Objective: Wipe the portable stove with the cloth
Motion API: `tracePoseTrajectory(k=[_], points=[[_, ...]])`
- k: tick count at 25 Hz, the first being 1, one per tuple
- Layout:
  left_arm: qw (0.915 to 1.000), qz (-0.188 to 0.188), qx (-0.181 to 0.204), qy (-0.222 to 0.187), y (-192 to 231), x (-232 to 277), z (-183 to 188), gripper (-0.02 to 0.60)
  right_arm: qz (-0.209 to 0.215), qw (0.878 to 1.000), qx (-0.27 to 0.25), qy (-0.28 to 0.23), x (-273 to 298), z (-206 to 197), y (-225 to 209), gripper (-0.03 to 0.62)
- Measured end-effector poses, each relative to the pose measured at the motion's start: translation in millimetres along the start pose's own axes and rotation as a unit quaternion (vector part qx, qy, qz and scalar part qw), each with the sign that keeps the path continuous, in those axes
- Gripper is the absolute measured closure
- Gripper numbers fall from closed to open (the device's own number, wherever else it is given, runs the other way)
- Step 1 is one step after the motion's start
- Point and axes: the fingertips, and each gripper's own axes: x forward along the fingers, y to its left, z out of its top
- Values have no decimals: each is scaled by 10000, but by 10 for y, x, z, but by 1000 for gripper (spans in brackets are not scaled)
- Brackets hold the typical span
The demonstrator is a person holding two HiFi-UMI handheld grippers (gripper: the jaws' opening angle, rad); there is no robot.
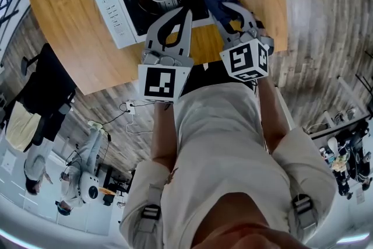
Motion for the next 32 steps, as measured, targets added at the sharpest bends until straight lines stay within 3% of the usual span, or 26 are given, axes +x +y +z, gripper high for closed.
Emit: tracePoseTrajectory(k=[7,20,28,32], points=[[9999,-24,0,144,-74,-171,-121,561,94,9999,46,94,-96,-112,165,487],[9976,-586,92,349,-36,-337,-328,561,-187,9981,179,568,-254,-272,354,487],[9962,-794,134,334,-31,-437,-367,561,224,9973,174,682,-449,-250,649,485],[9961,-804,115,358,8,-476,-409,561,233,9973,248,645,-511,-213,682,485]])
